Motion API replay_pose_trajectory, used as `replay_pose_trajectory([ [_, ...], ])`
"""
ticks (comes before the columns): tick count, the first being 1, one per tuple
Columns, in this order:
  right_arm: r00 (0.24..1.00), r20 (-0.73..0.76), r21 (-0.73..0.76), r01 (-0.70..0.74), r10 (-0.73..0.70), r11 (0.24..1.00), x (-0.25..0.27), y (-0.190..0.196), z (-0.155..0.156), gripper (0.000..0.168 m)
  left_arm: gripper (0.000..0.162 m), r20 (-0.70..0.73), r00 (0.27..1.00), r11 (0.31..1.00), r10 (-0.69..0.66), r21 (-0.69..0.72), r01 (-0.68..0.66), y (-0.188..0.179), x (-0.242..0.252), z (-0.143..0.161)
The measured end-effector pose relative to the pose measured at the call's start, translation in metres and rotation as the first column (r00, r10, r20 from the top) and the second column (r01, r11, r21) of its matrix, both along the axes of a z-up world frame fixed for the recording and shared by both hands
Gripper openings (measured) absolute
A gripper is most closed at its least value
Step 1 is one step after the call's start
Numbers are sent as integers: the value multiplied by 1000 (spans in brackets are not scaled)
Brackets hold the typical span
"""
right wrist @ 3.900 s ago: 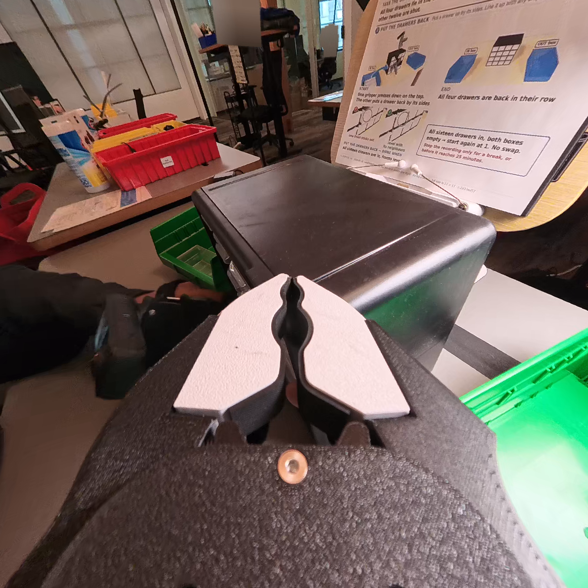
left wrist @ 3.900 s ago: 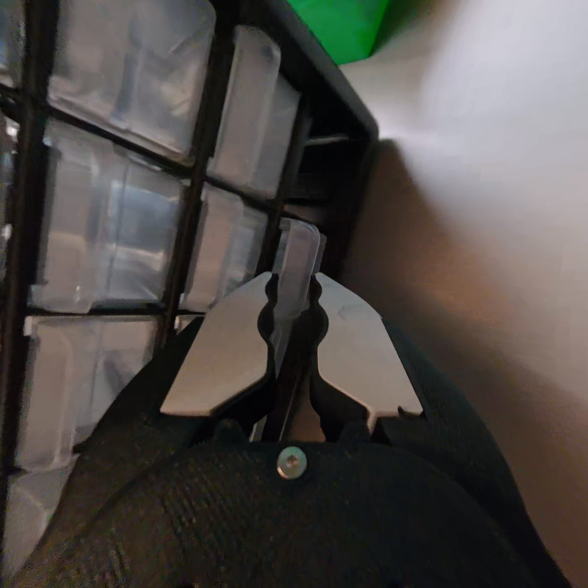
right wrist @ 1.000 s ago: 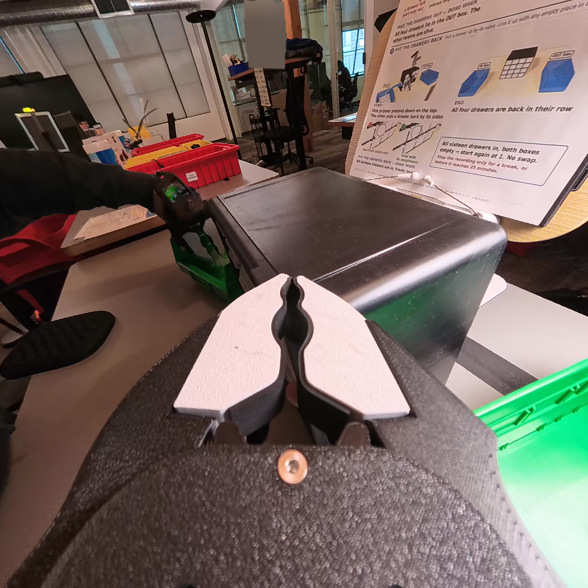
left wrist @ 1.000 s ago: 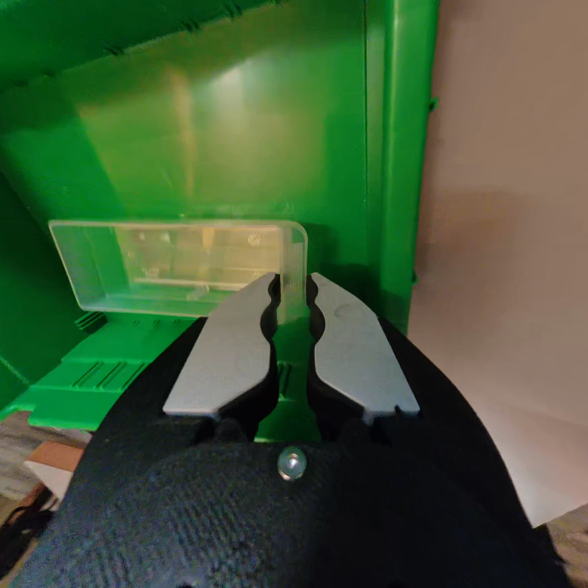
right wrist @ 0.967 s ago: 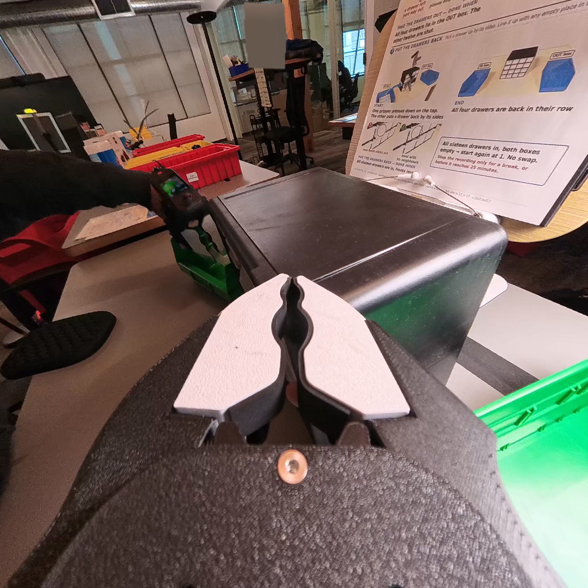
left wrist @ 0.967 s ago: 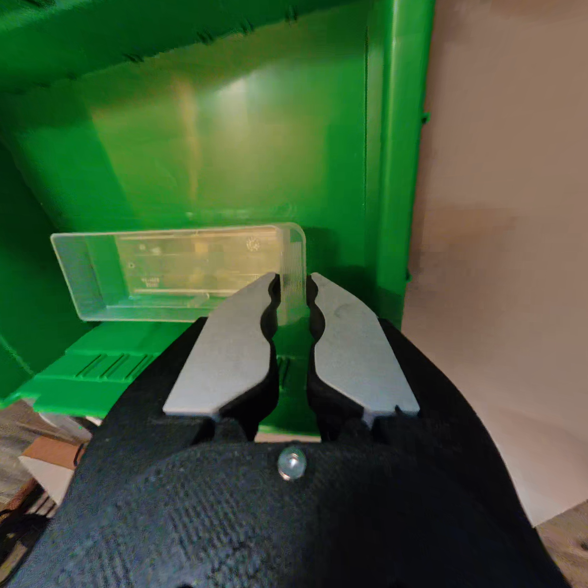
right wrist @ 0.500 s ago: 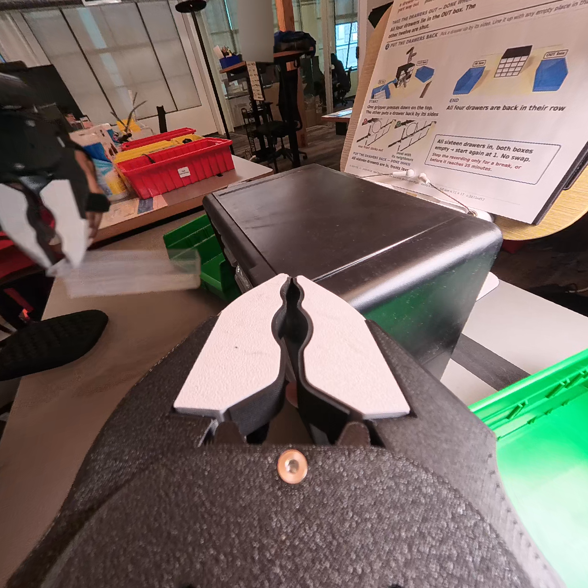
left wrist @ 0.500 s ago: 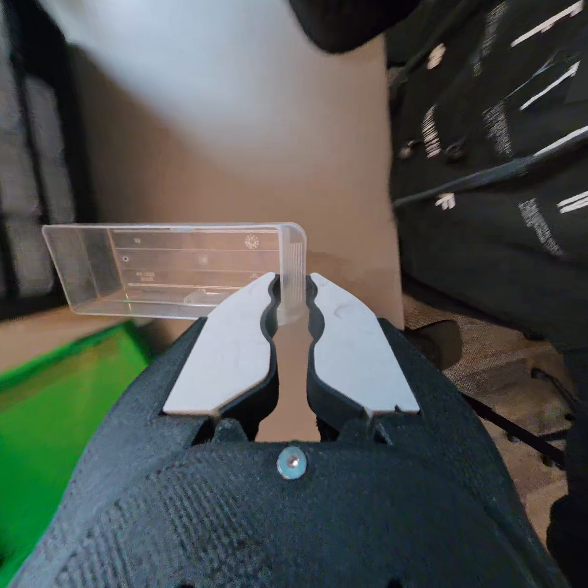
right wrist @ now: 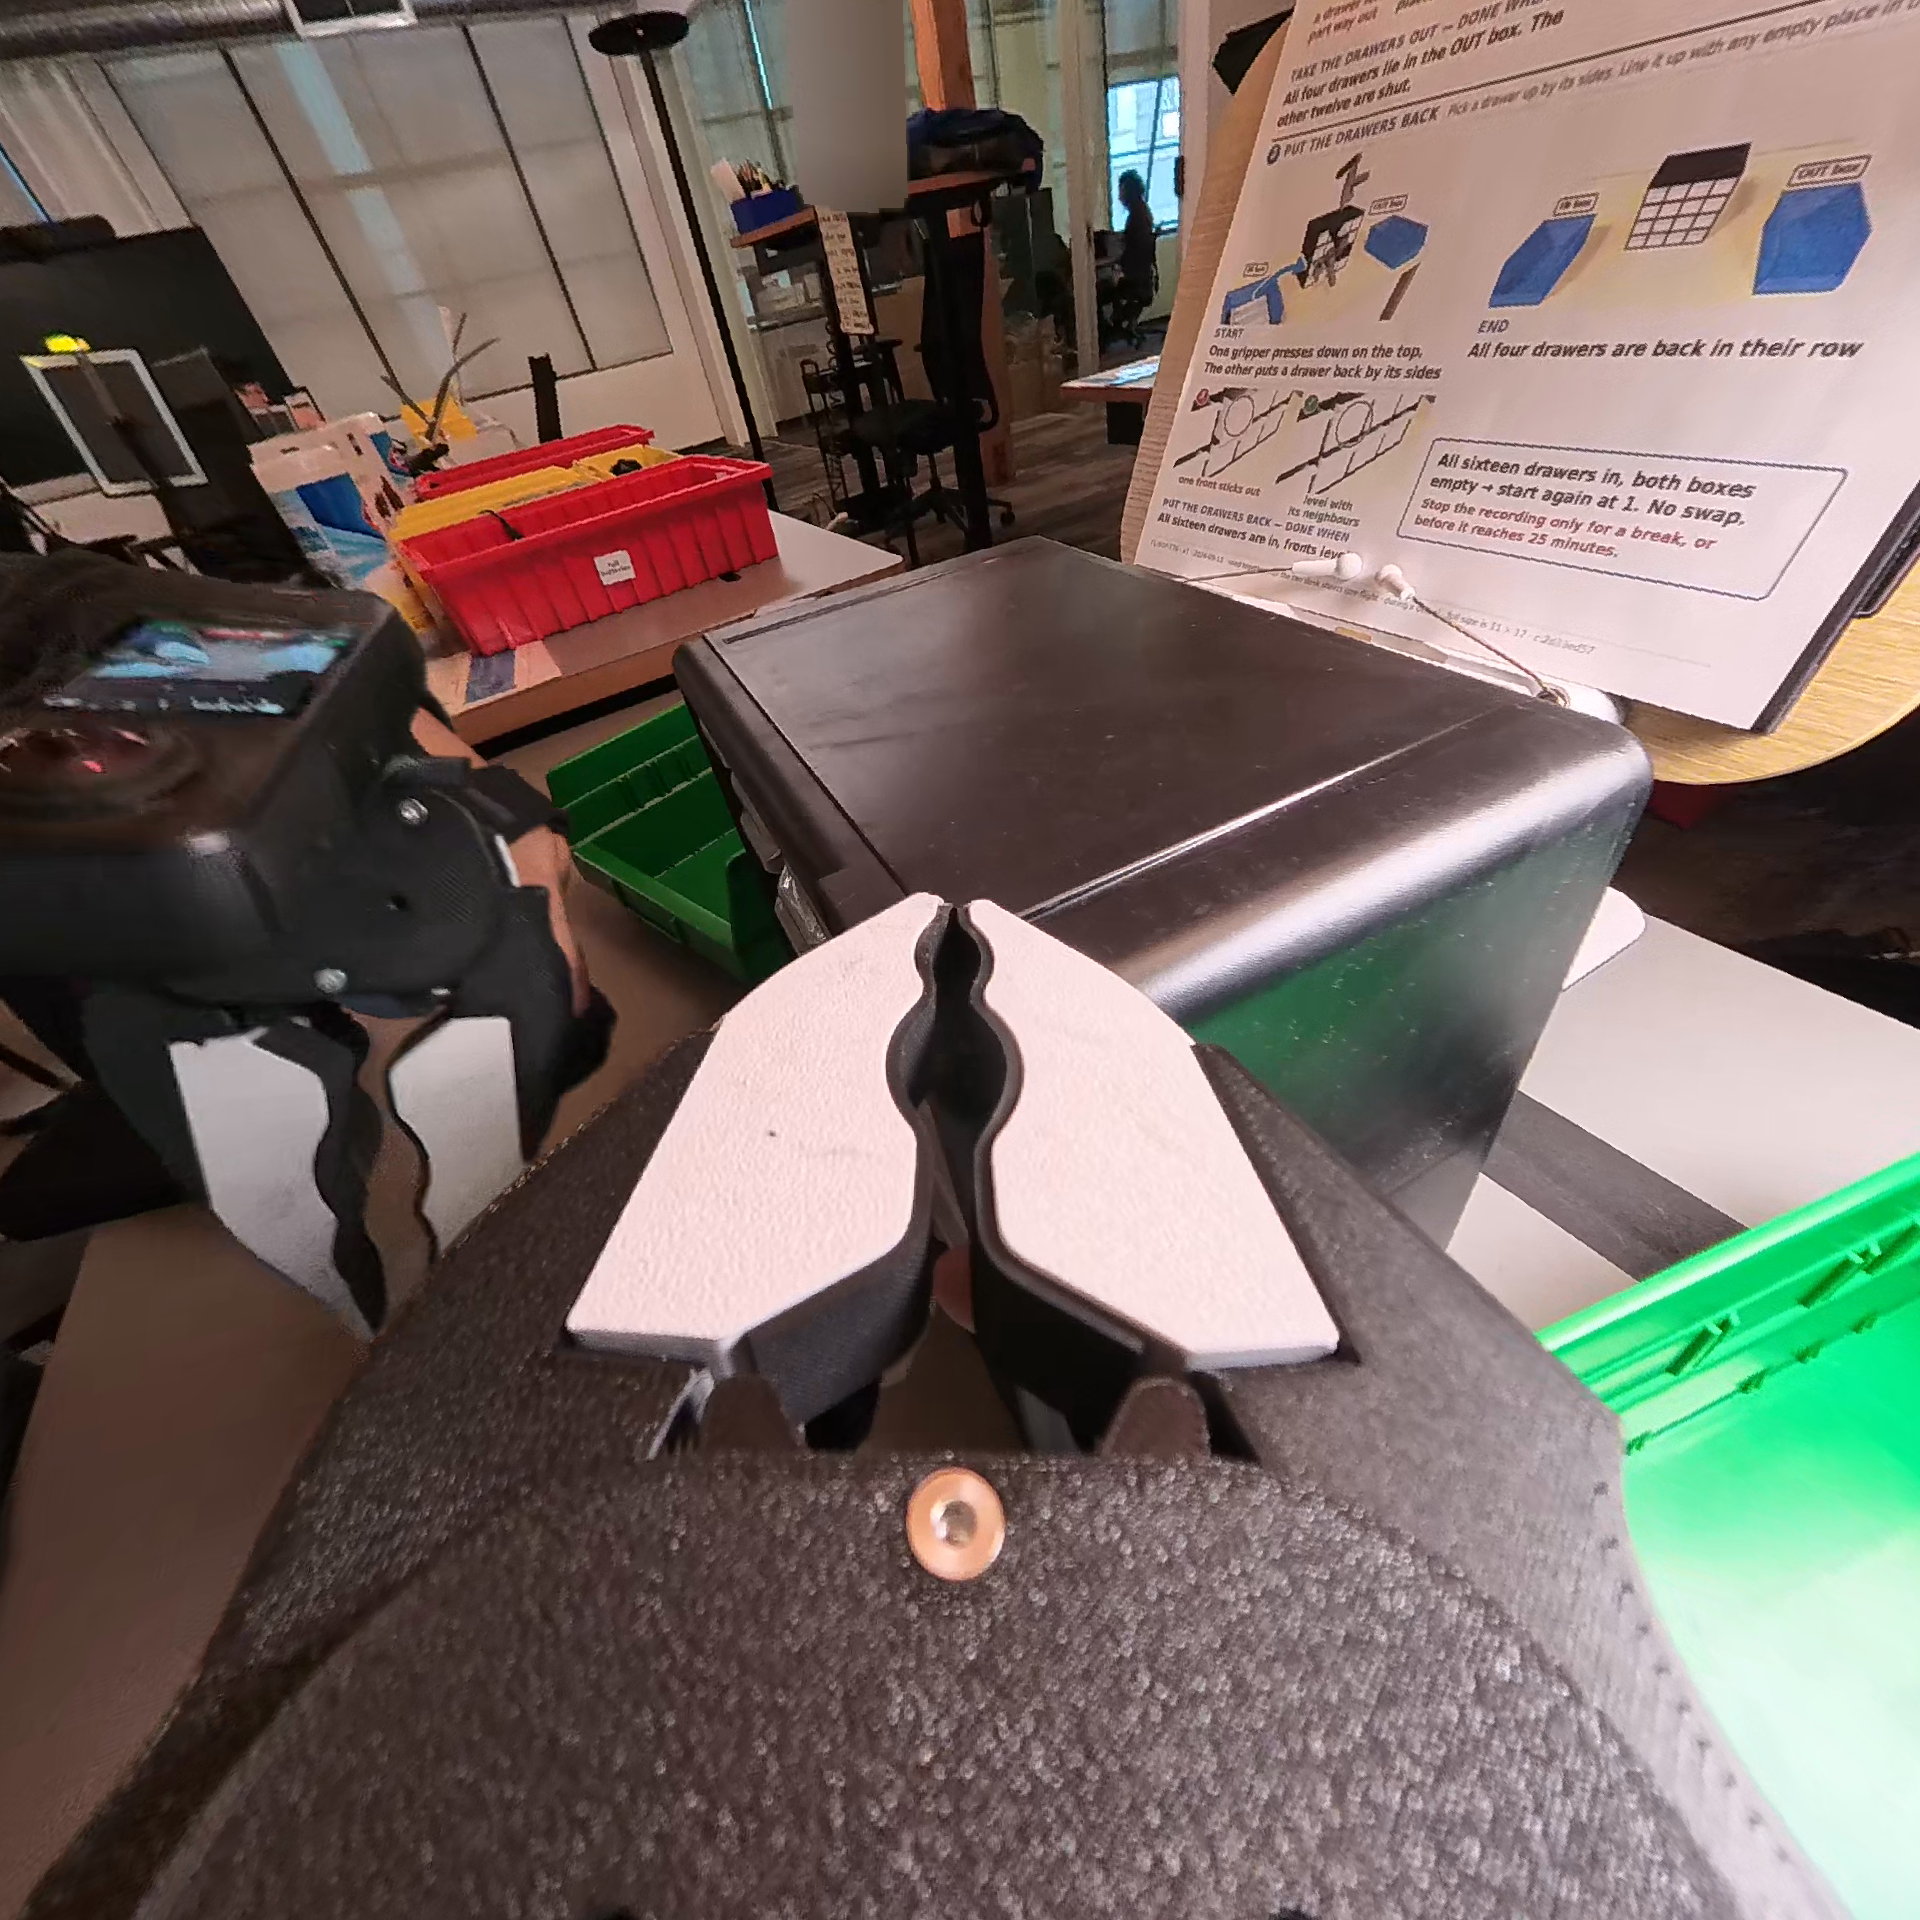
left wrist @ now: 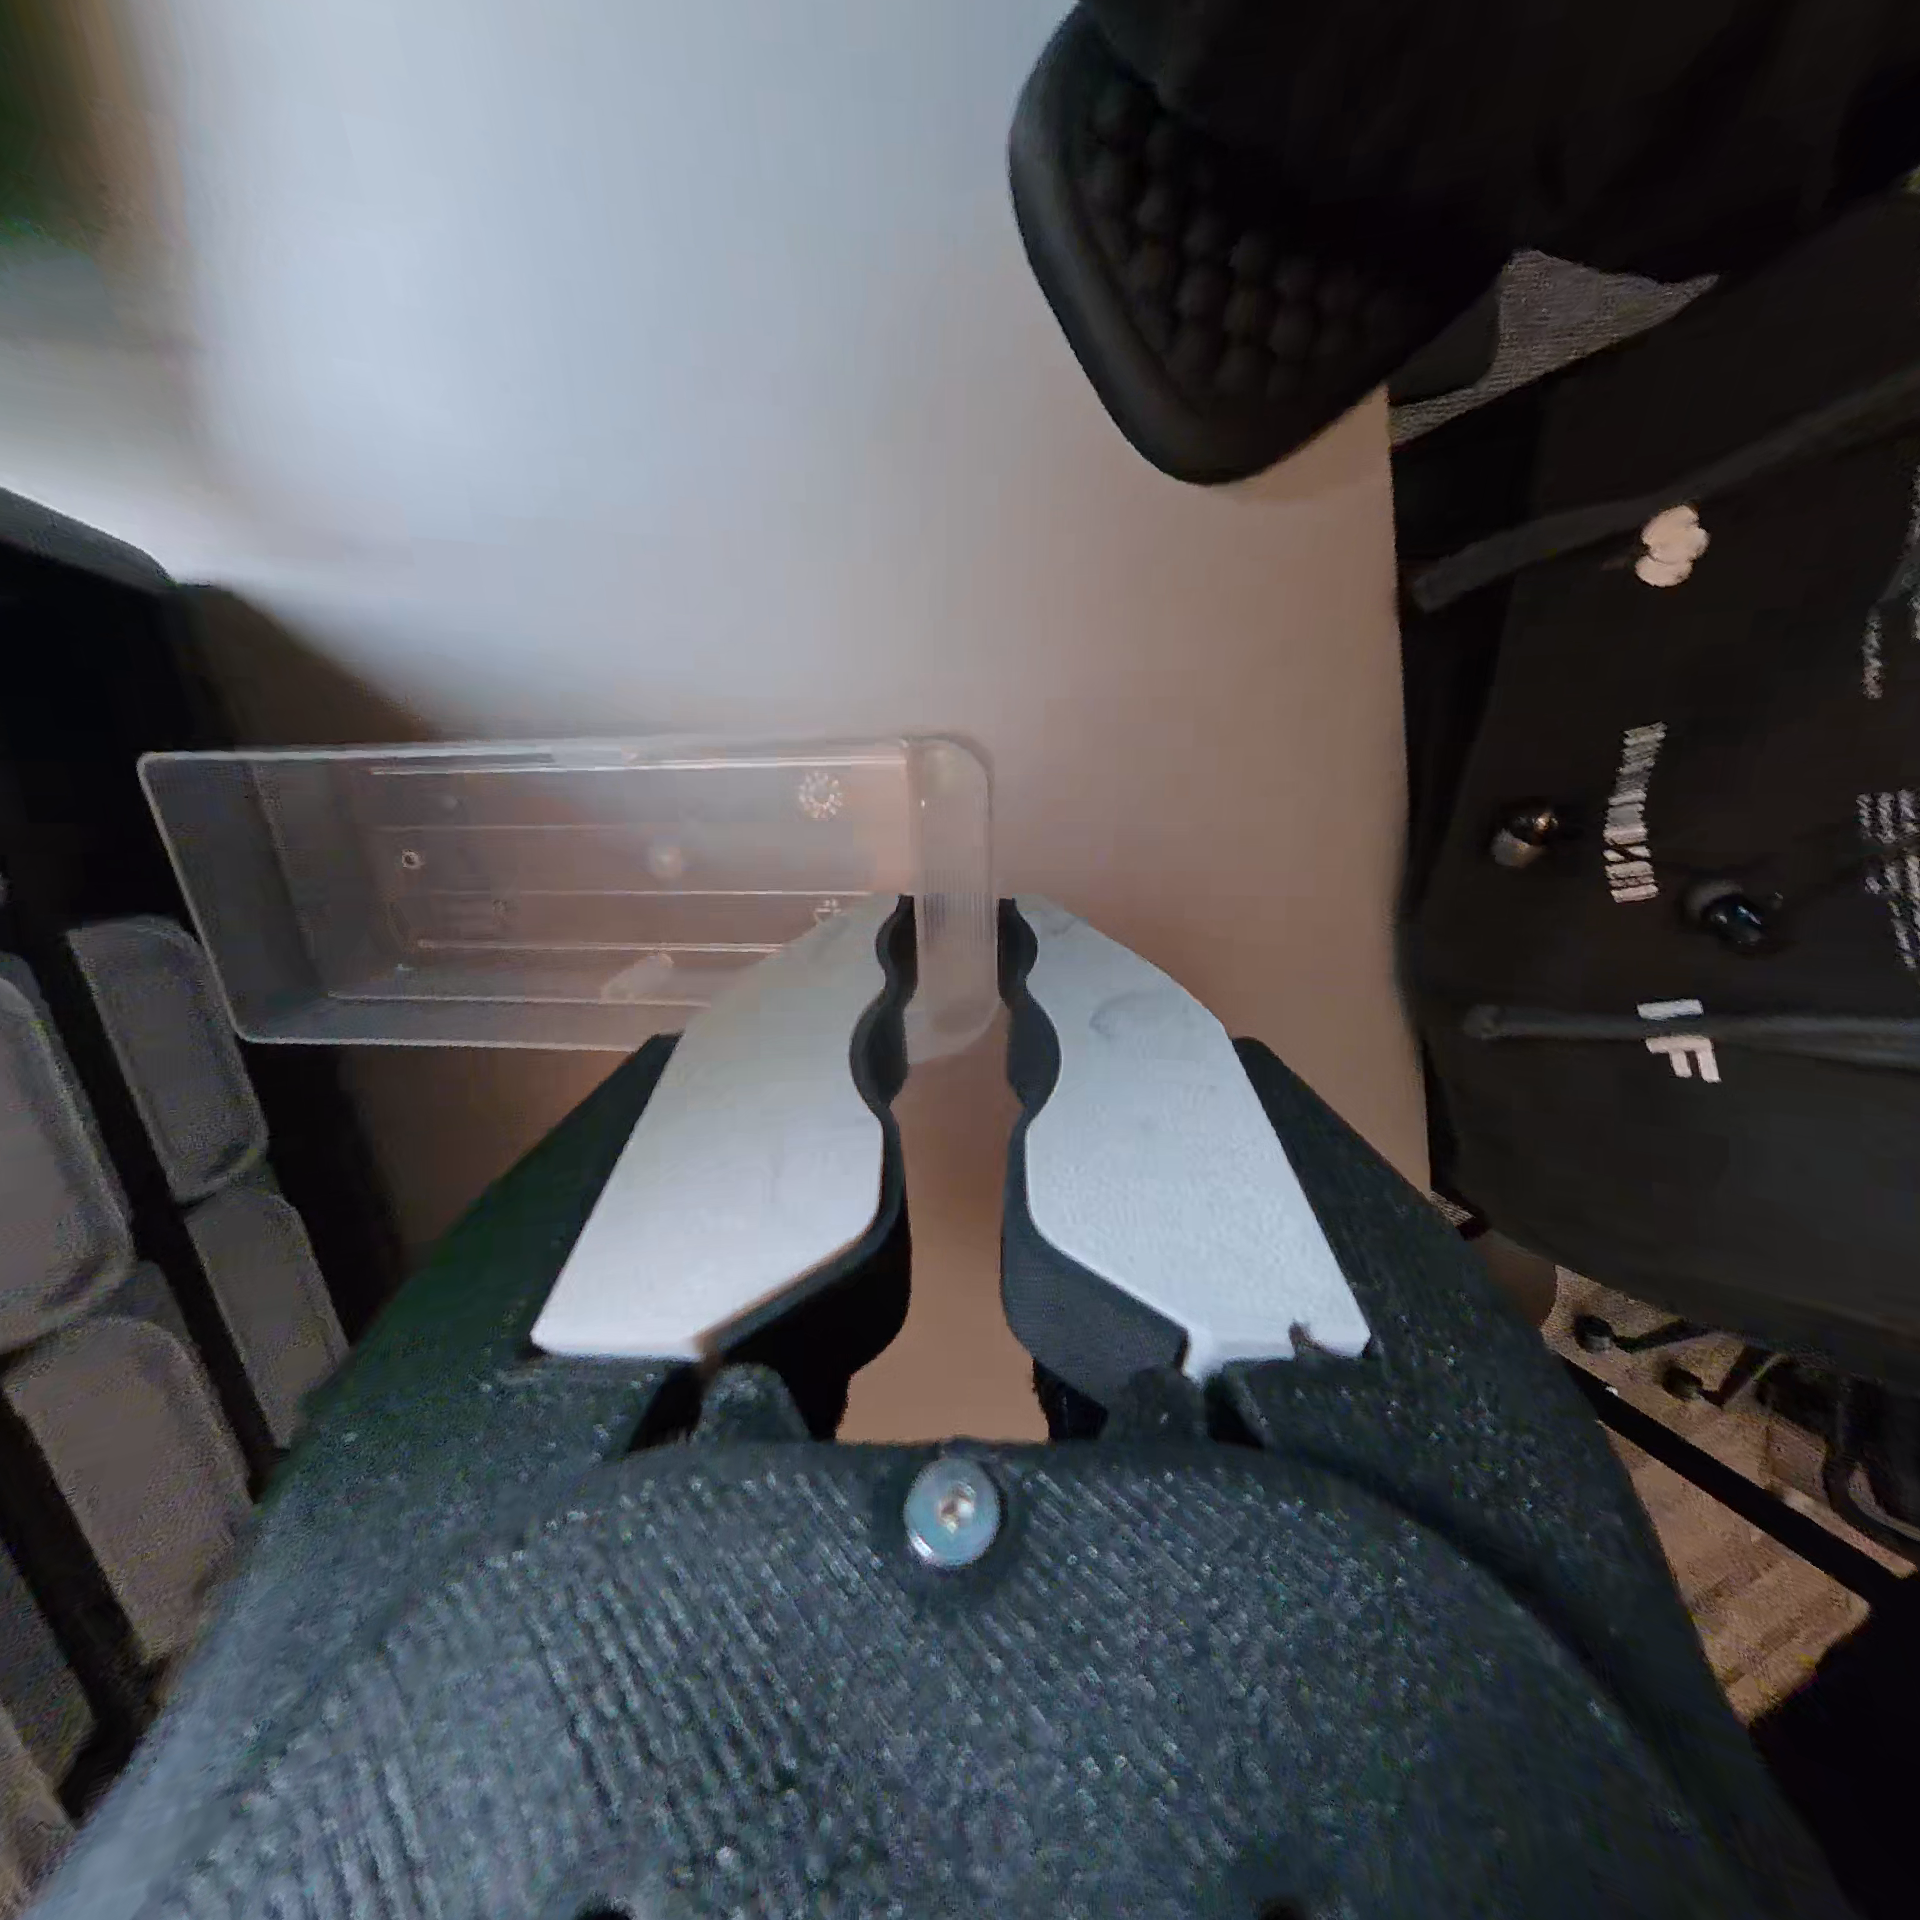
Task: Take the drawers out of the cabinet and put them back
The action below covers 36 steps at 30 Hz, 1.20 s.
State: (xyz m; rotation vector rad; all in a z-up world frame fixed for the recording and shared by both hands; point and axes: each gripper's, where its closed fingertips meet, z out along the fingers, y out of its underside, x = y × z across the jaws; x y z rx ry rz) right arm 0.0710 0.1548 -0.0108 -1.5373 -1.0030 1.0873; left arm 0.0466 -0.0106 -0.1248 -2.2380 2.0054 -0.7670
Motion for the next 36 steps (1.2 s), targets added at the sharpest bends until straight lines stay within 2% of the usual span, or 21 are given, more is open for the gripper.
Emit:
replay_pose_trajectory([
  [7,1000,-3,0,-9,9,1000,0,0,0,0,15,-32,999,1000,-15,-25,14,12,26,-10],
  [14,1000,-13,-5,-21,21,1000,1,-1,0,0,14,-7,1000,999,-13,-52,13,14,38,-5],
  [23,998,-36,-21,-43,42,999,2,-1,1,0,14,-33,999,1000,22,-18,-22,29,34,-16],
  [28,998,-45,-25,-51,50,998,3,-2,1,0,14,-15,999,997,38,61,-37,38,37,-23],
  [33,997,-48,-27,-54,53,998,4,-2,1,0,15,-5,1000,963,-18,269,18,36,42,-45],
  [36,998,-45,-25,-51,50,998,4,-2,1,0,15,-31,1000,902,1,432,13,48,35,-65],
])
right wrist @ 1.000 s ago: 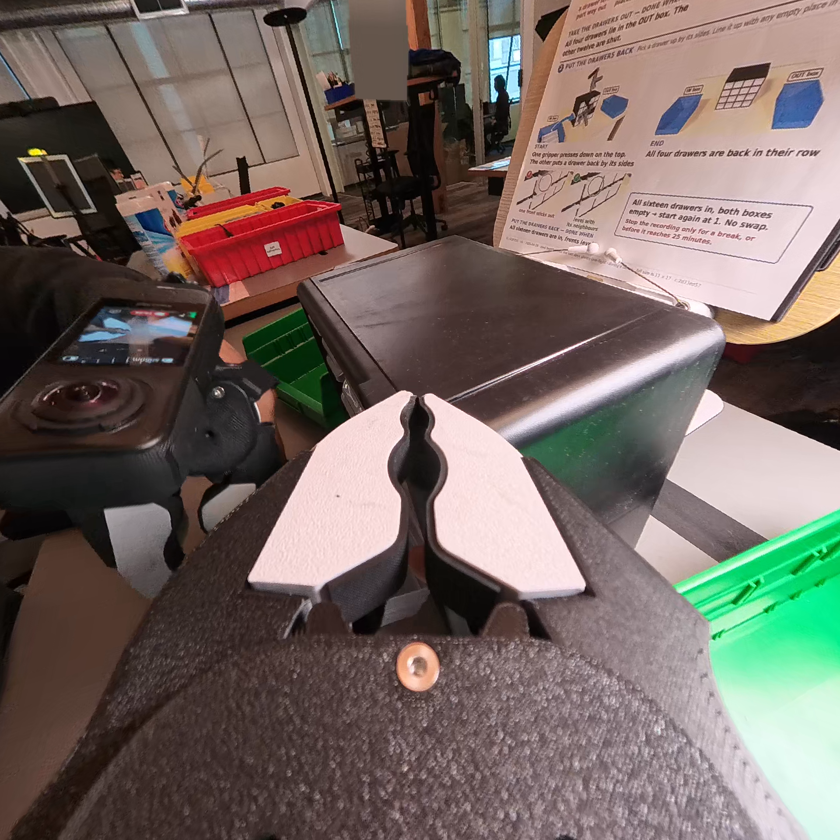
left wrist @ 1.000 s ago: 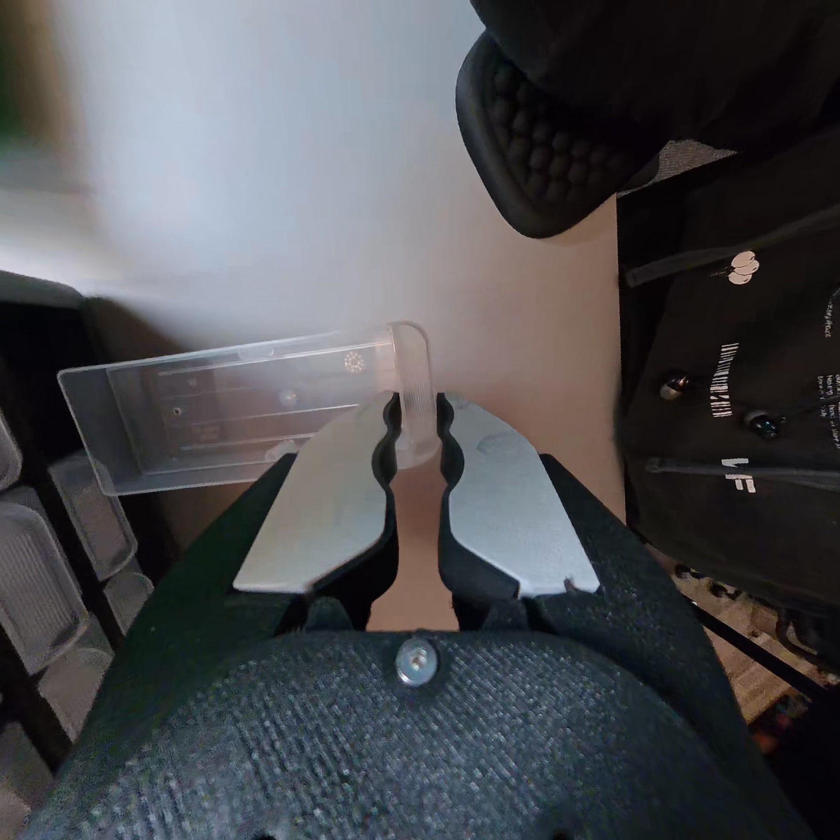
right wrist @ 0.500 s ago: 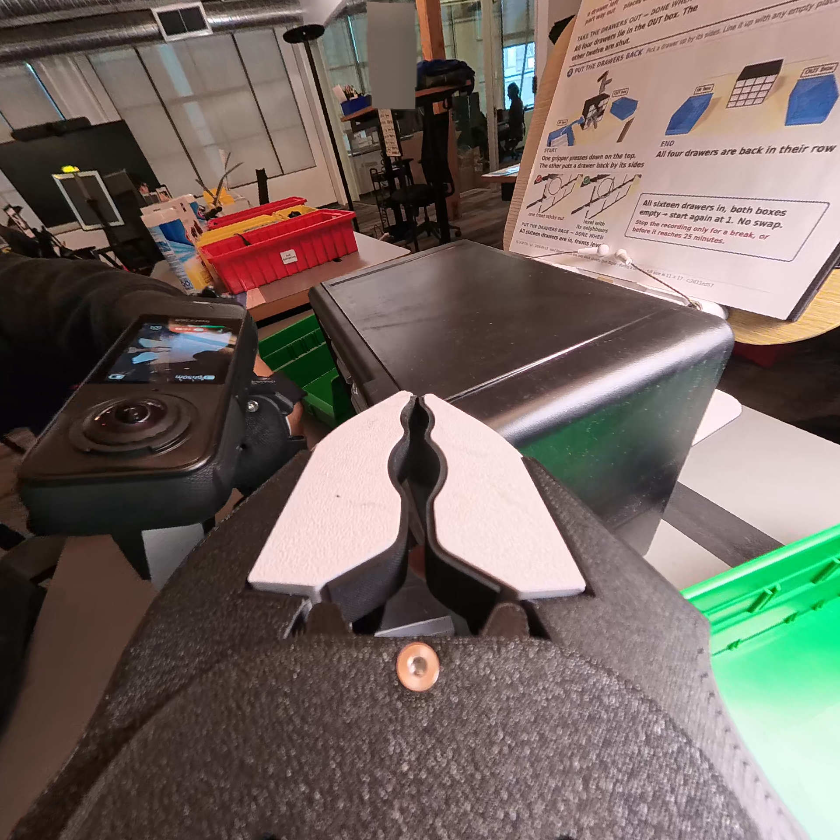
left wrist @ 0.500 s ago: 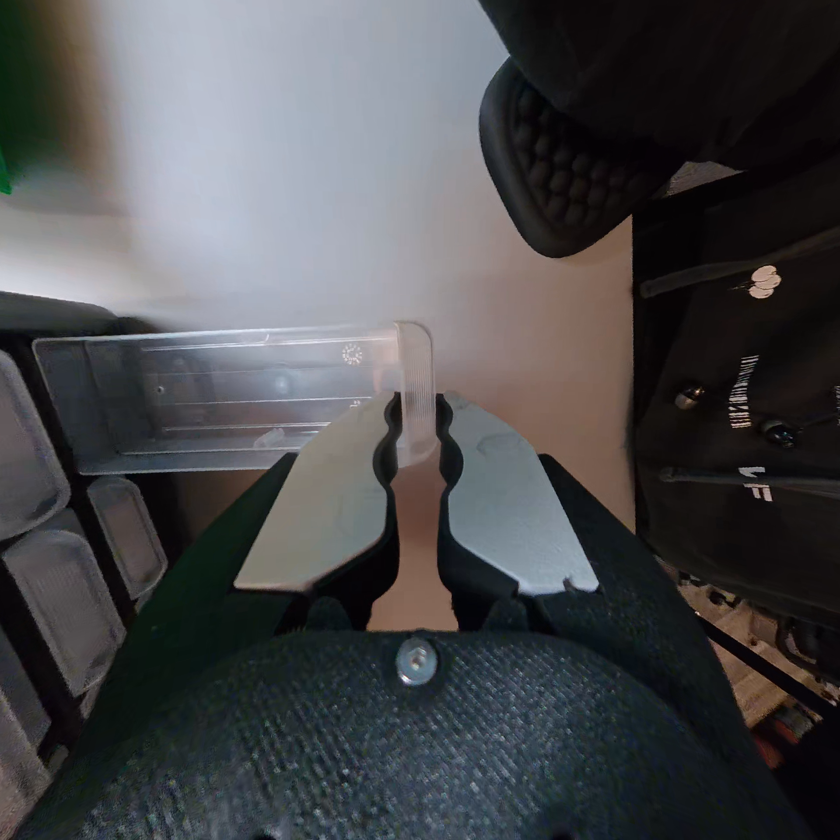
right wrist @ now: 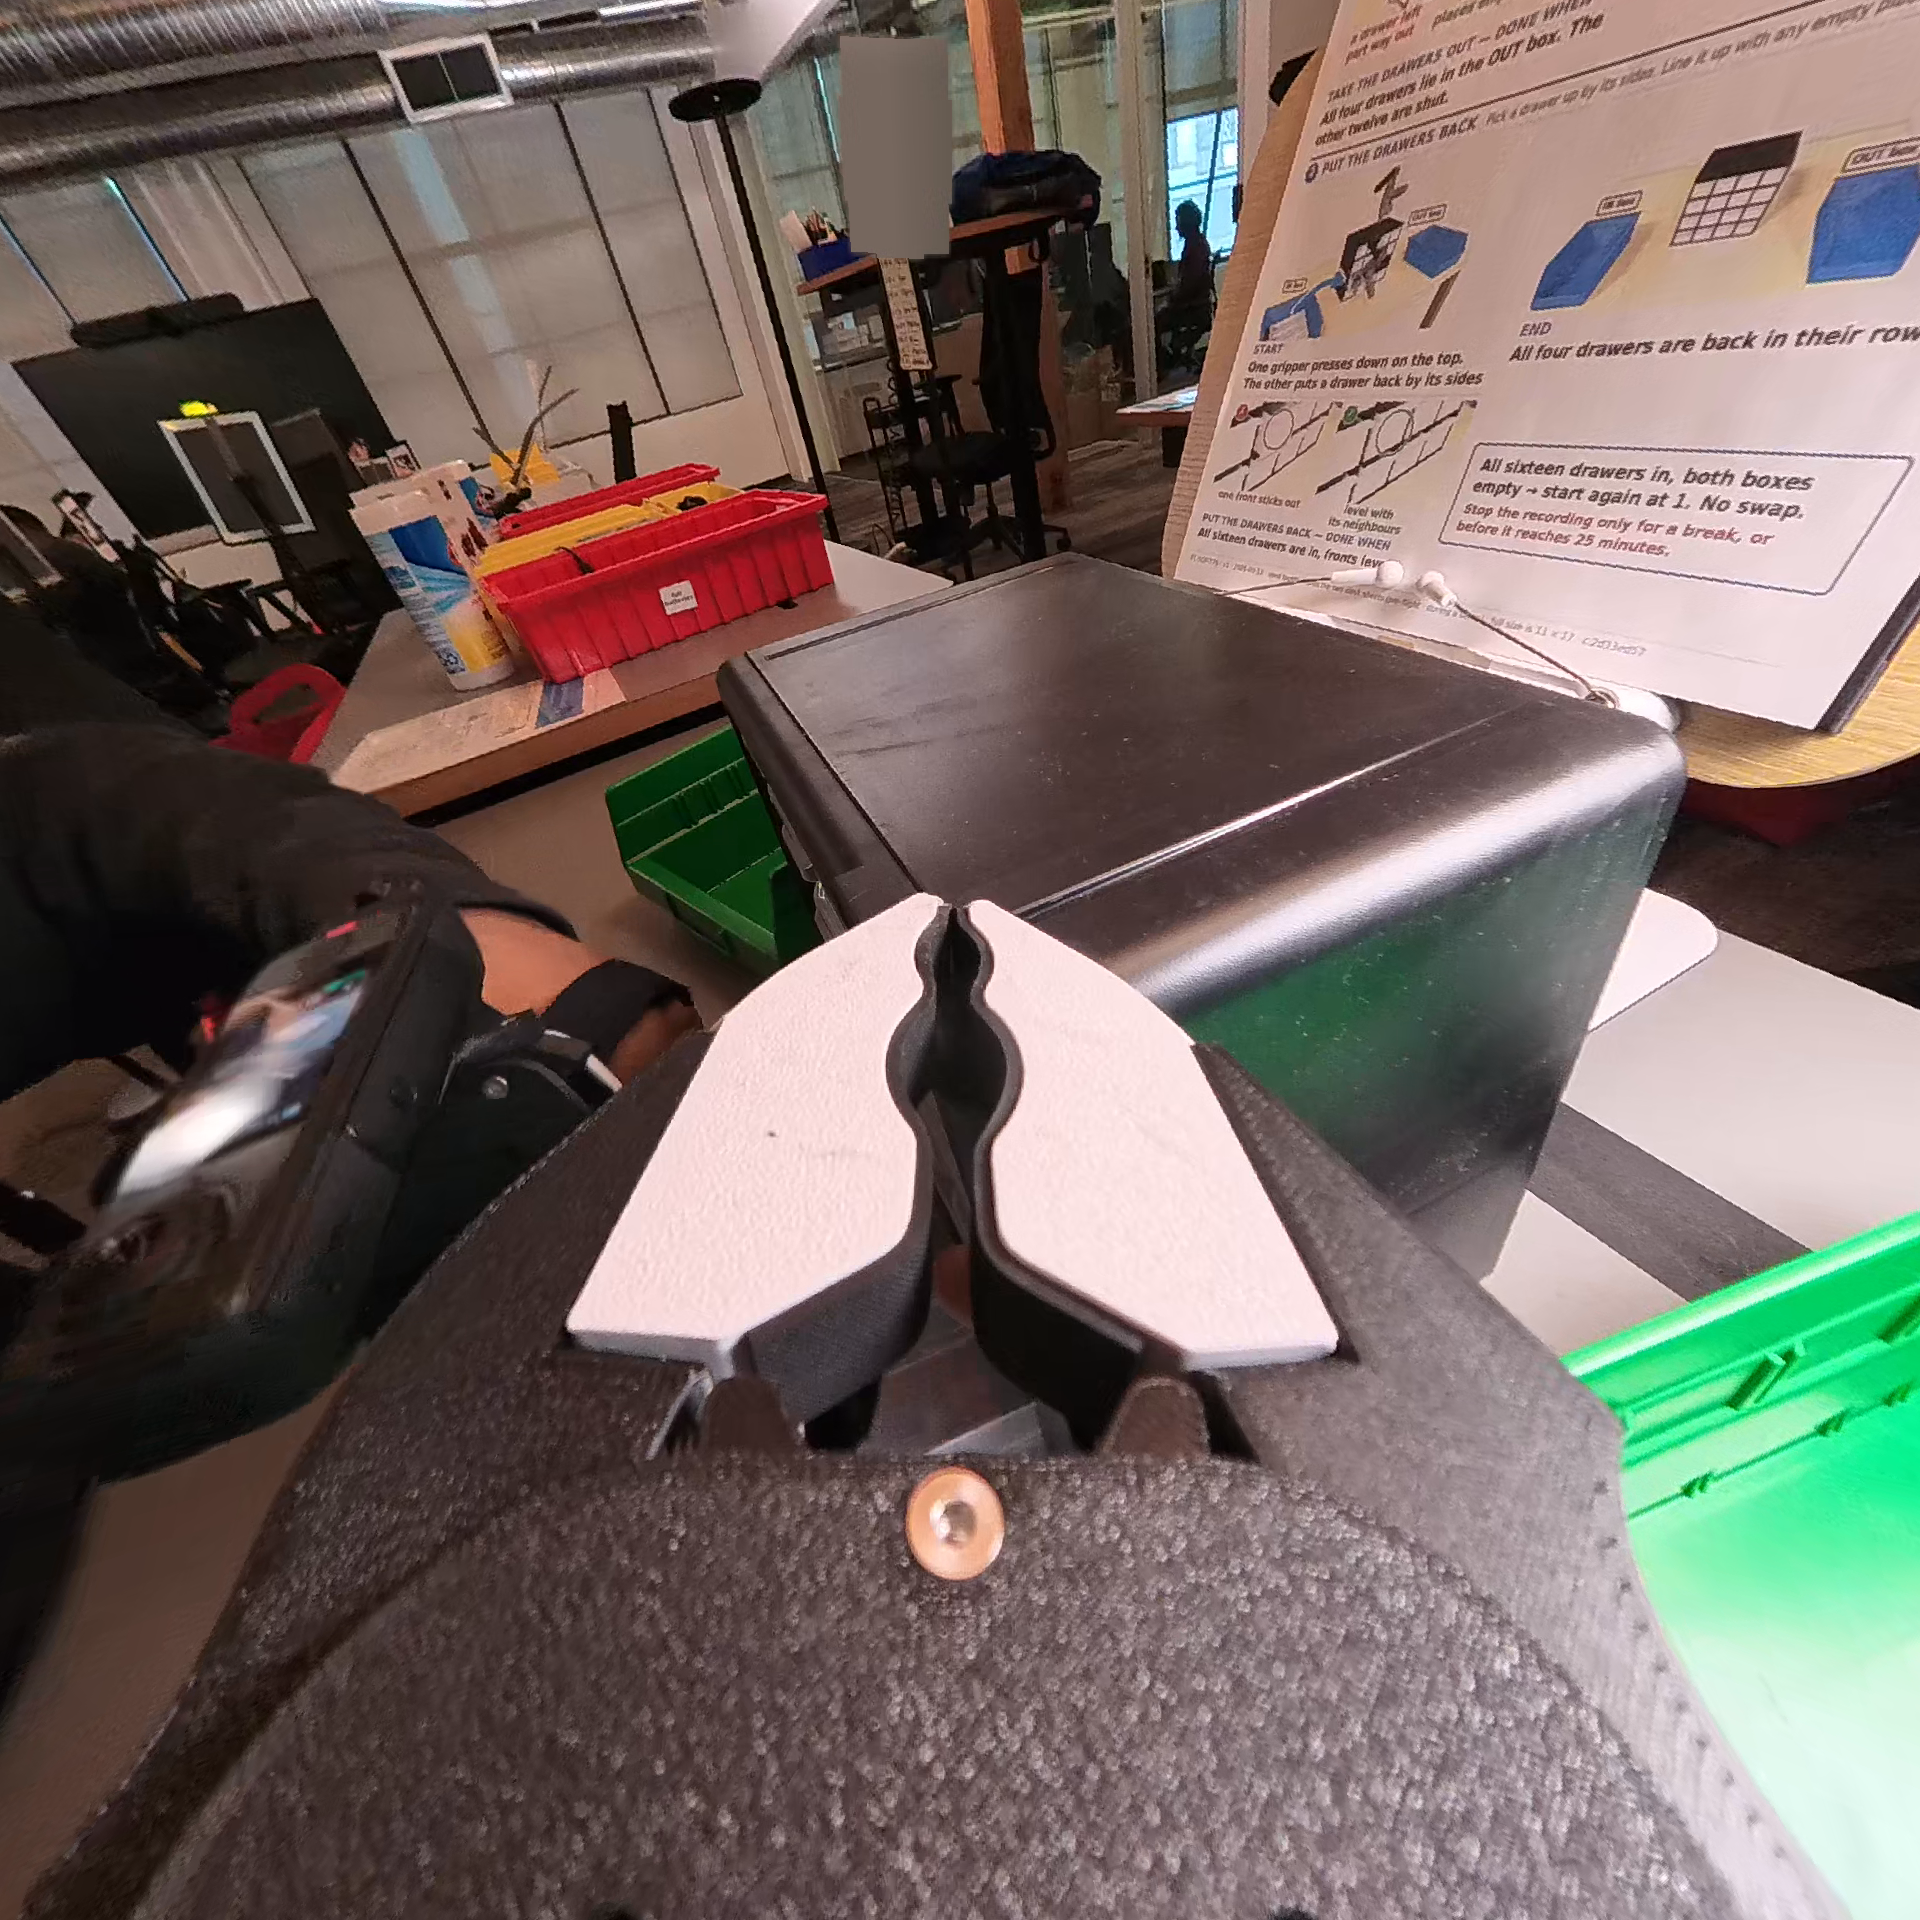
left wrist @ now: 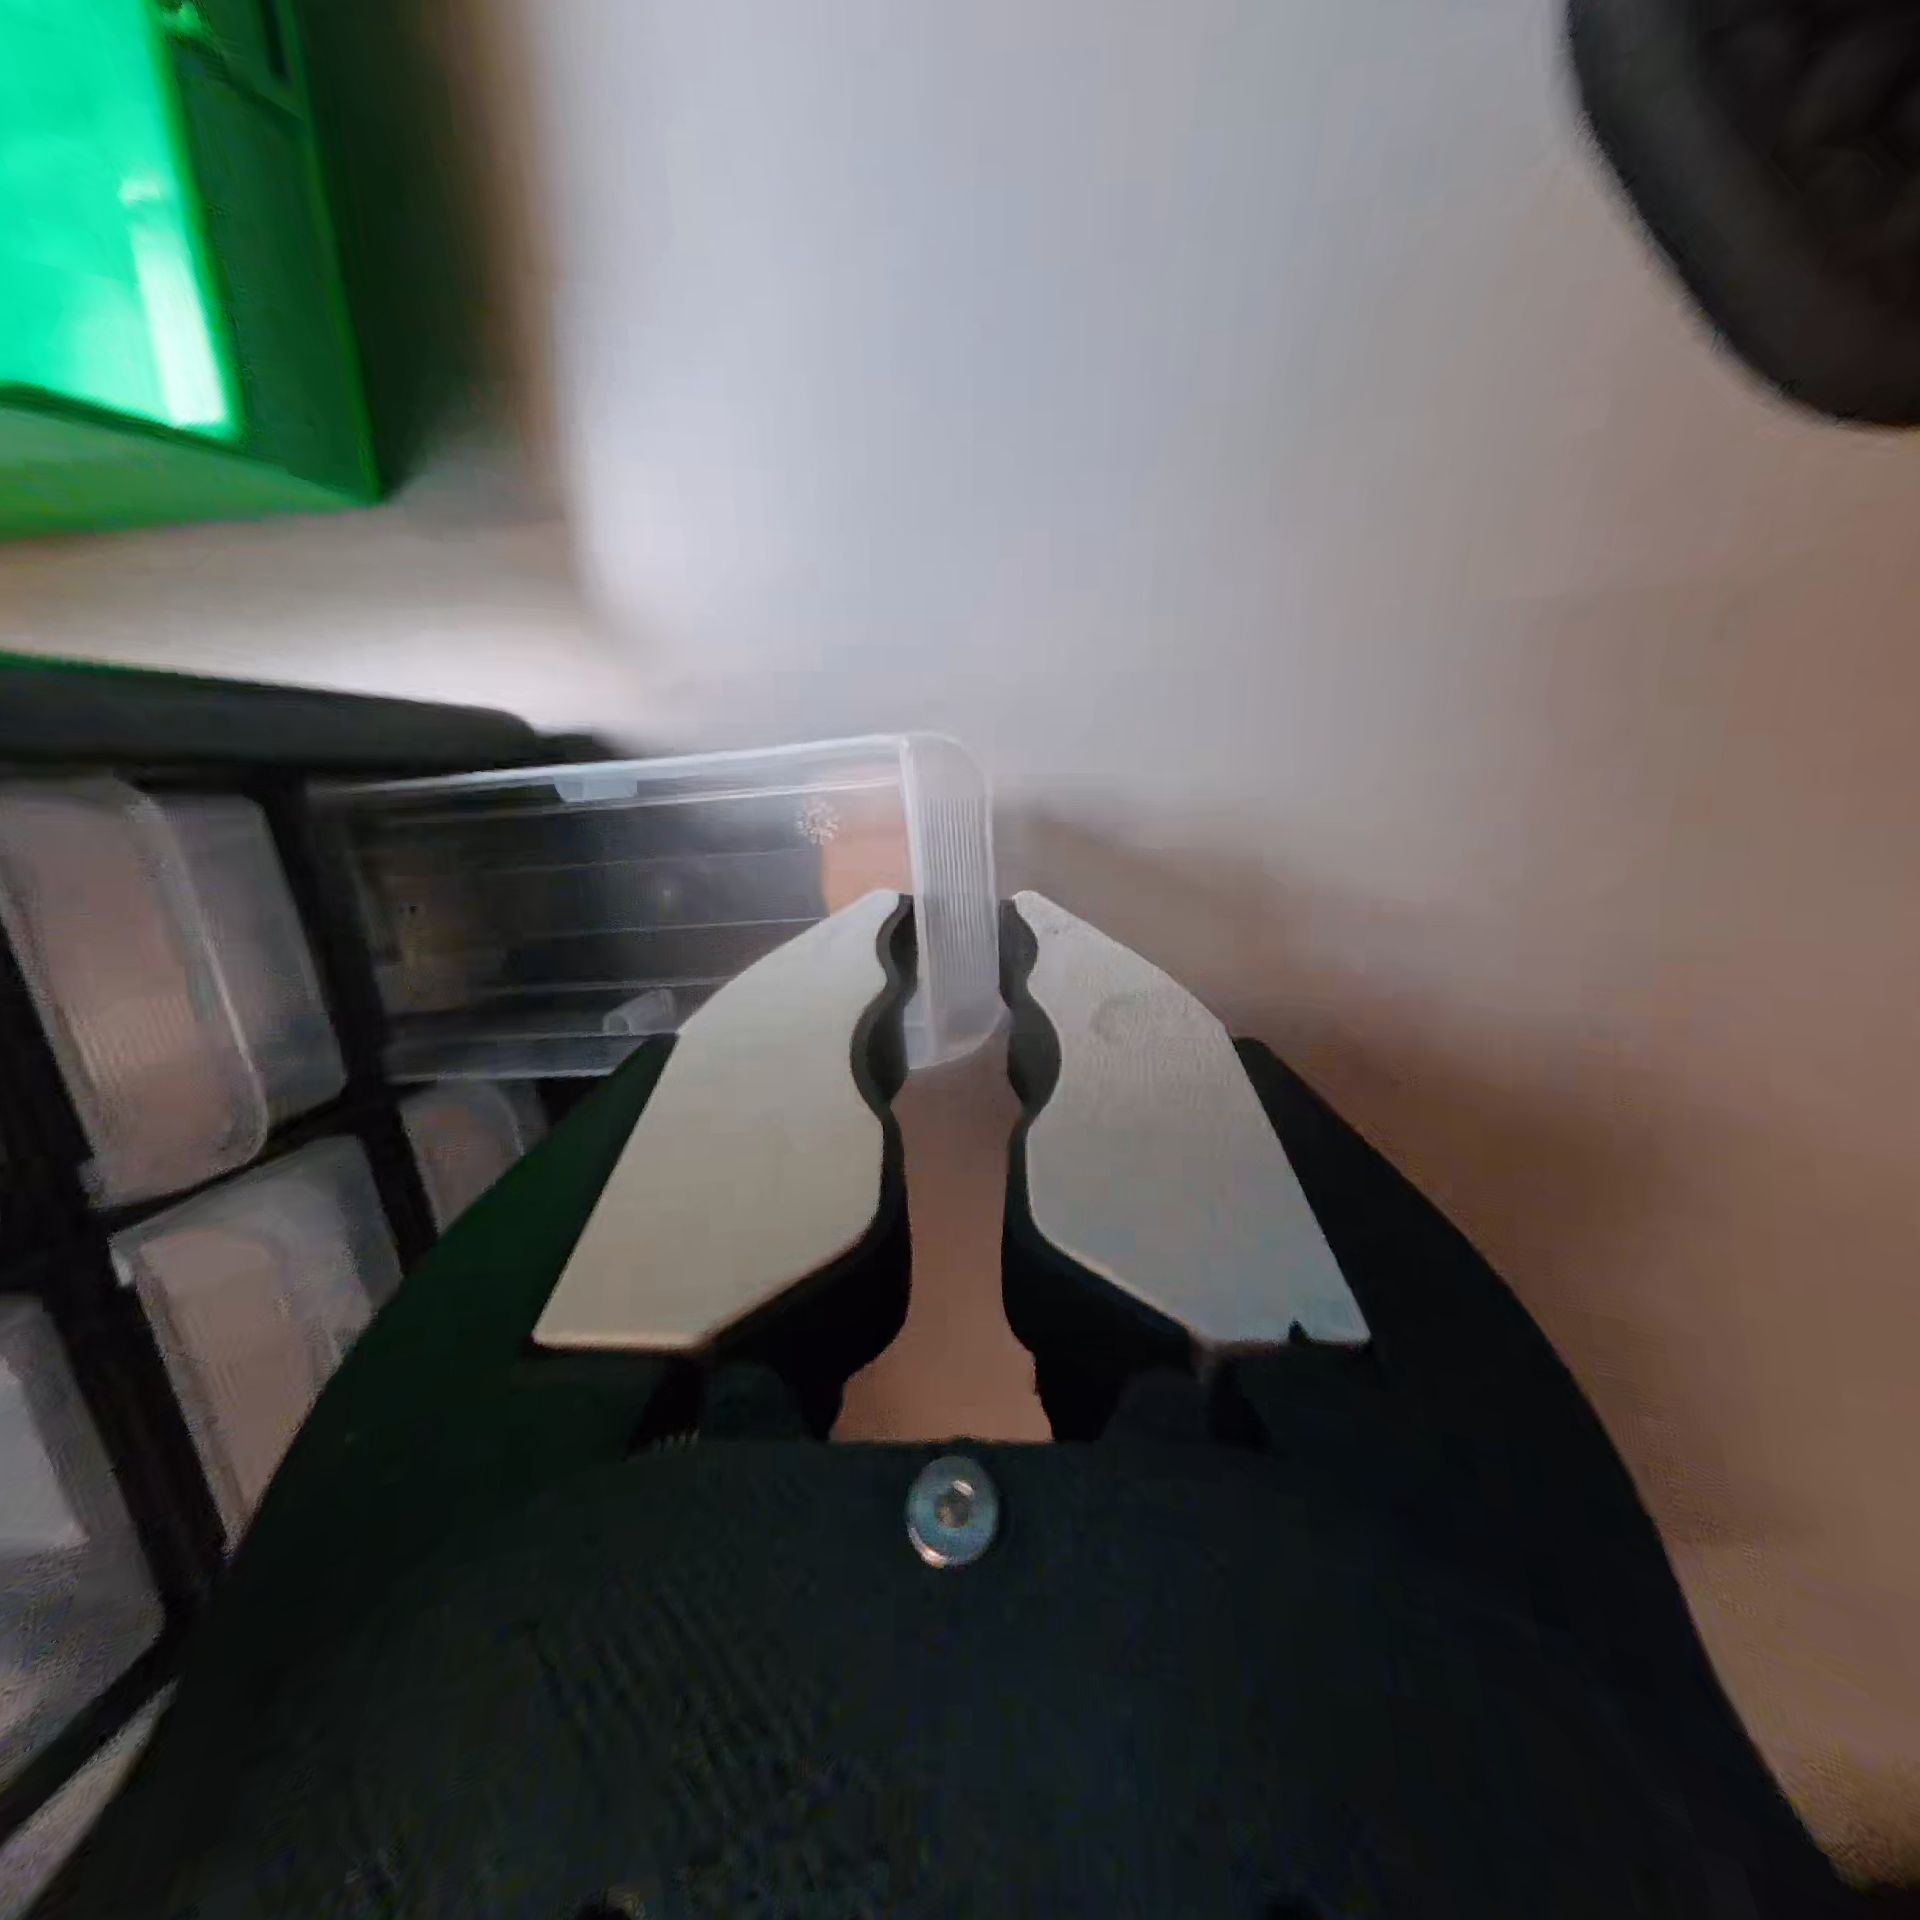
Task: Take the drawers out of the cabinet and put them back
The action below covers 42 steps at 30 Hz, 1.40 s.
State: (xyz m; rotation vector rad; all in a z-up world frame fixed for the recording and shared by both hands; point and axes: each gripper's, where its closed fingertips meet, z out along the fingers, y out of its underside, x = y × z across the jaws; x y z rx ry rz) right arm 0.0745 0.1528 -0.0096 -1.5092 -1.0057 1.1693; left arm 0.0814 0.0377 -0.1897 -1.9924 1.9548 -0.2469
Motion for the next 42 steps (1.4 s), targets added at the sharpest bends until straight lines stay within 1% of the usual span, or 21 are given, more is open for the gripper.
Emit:
replay_pose_trajectory([
  [1,1000,-1,0,0,0,1000,0,0,0,0,15,-2,1000,999,11,50,-11,6,-4,-5],
  [3,1000,-3,-3,-3,3,1000,0,0,0,0,15,64,997,994,45,95,-51,15,-3,-7],
  [5,1000,-6,-4,-5,5,1000,0,0,0,0,16,132,985,974,114,181,-137,33,-3,-4],
  [7,1000,-7,-6,-5,5,1000,0,0,0,0,19,188,969,927,159,309,-212,56,-7,4],
  [9,1000,-5,-4,-1,1,1000,0,0,0,0,27,240,949,879,203,383,-285,72,-11,8],
  [11,1000,-1,1,3,-3,1000,0,0,0,0,32,300,928,833,219,439,-338,79,-15,11],
  [13,1000,0,2,2,-2,1000,0,0,0,0,26,380,899,786,219,477,-393,78,-16,16],
  [15,1000,-4,-2,-2,2,1000,0,0,0,0,7,453,873,726,179,538,-428,74,-17,23],
  [16,1000,-7,-3,-5,5,1000,0,0,0,0,1,464,872,701,154,571,-428,72,-18,24],
  [17,1000,-10,-6,-7,7,1000,0,0,0,0,0,462,876,682,140,596,-424,71,-18,21],
  [19,1000,-13,-8,-8,7,1000,0,0,0,0,1,453,880,659,144,619,-427,71,-18,14],
  [22,1000,-8,-3,-1,1,1000,0,0,0,0,0,480,861,636,172,613,-469,80,-18,11],
  [26,1000,-7,-2,1,-1,1000,0,0,0,0,0,463,862,626,206,615,-480,97,-21,2],
  [28,1000,-11,-4,-1,0,1000,0,1,0,0,0,459,862,637,217,603,-481,99,-19,-4],
  [31,1000,-18,-8,-7,7,1000,0,0,1,0,1,446,865,614,228,624,-483,100,-19,-9],
  [33,1000,-21,-11,-10,10,1000,0,0,1,0,1,470,850,630,237,592,-503,98,-18,-9],
  [35,1000,-18,-9,-8,8,1000,0,0,0,0,1,520,825,661,222,542,-520,90,-16,2],
  [37,1000,-14,-6,-5,5,1000,0,0,0,0,1,601,773,691,204,471,-549,79,-16,30],
  [39,1000,-12,-4,-4,3,1000,0,1,0,0,1,687,703,692,181,419,-588,72,-25,71],
  [40,1000,-11,-4,-3,3,1000,0,0,0,0,1,730,664,681,165,402,-612,69,-34,95],
  [42,1000,-11,-5,-2,2,1000,0,1,0,0,2,801,585,631,126,390,-670,65,-62,143],
])
